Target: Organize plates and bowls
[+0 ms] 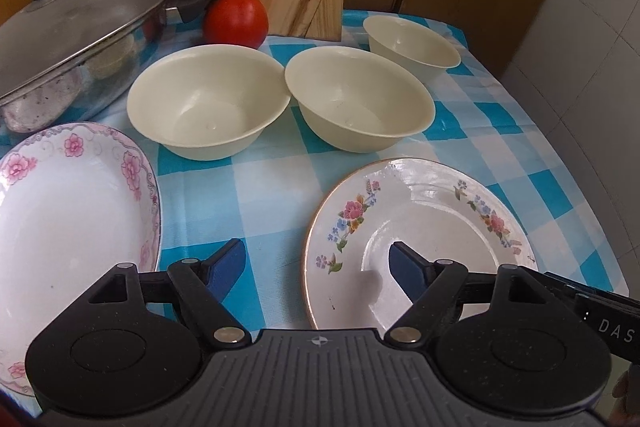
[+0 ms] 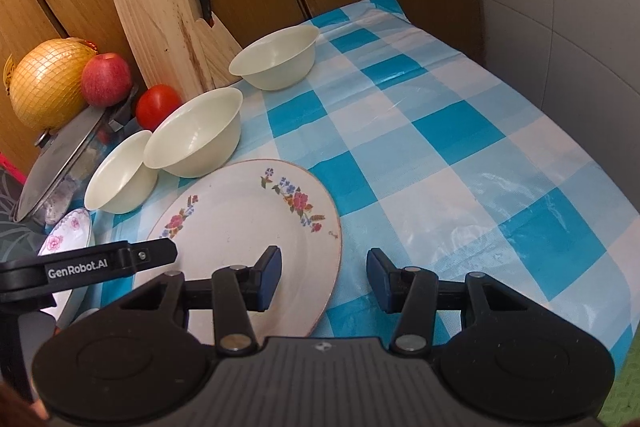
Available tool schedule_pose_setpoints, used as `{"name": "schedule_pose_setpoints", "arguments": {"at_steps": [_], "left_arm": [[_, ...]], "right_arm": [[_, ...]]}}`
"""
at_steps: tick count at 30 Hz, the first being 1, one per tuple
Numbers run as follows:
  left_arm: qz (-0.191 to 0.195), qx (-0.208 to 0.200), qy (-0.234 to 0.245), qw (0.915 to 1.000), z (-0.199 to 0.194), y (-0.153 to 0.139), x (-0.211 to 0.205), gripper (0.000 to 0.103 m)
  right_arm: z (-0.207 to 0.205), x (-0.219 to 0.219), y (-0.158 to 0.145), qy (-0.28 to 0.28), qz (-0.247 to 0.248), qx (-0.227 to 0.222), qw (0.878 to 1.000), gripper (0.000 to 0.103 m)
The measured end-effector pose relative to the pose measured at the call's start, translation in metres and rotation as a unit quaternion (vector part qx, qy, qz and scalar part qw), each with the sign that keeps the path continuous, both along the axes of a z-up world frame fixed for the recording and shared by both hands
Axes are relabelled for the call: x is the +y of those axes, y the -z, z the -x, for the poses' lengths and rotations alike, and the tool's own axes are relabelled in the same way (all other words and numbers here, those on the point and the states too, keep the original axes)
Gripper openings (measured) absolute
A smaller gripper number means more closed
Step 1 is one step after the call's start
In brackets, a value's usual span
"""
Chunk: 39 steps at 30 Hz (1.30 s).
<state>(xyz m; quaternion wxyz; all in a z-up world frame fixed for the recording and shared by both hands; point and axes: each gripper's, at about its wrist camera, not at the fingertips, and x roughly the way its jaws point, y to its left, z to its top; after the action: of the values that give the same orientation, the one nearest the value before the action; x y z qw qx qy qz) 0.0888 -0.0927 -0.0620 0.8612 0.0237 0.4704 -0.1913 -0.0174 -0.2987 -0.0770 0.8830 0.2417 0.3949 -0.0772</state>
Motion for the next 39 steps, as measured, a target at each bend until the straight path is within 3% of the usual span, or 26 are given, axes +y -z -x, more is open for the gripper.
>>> {"name": "schedule_pose_setpoints", "arguments": {"at_steps": [5, 8, 11, 17, 21, 29, 39], "left_arm": [[-0.003, 0.000, 0.017, 0.9999, 0.001, 0.005, -0.008, 0.081], [-0.019, -0.010, 0.037, 0.9991, 0.005, 0.007, -0.017, 0.080], [-0.024, -0.013, 0.069, 0.9973, 0.011, 0.009, -0.028, 0.081], [-0.017, -0.010, 0.058, 0.9981, 0.011, 0.010, -0.029, 0.082], [-0.006, -0.005, 0.055, 0.9984, 0.012, 0.008, -0.030, 0.080], [-0.020, -0.028, 0.074, 0.9967, 0.024, 0.005, -0.040, 0.080], [-0.020, -0.041, 0.067, 0.9967, 0.031, -0.006, -0.031, 0.080]], "right_arm": [[-0.002, 0.005, 0.000, -0.018, -0.002, -0.005, 1.000, 0.044], [-0.003, 0.004, 0.001, -0.022, -0.010, -0.004, 1.000, 0.036], [-0.004, -0.004, 0.002, -0.014, -0.039, -0.003, 0.999, 0.035], [-0.006, -0.015, 0.003, -0.015, -0.072, 0.002, 0.997, 0.033], [-0.004, -0.012, 0.001, -0.020, -0.049, 0.004, 0.999, 0.033], [0.008, -0.016, -0.006, -0.017, -0.026, -0.015, 0.999, 0.033], [0.013, -0.009, -0.009, -0.029, -0.023, -0.018, 0.999, 0.033]]}}
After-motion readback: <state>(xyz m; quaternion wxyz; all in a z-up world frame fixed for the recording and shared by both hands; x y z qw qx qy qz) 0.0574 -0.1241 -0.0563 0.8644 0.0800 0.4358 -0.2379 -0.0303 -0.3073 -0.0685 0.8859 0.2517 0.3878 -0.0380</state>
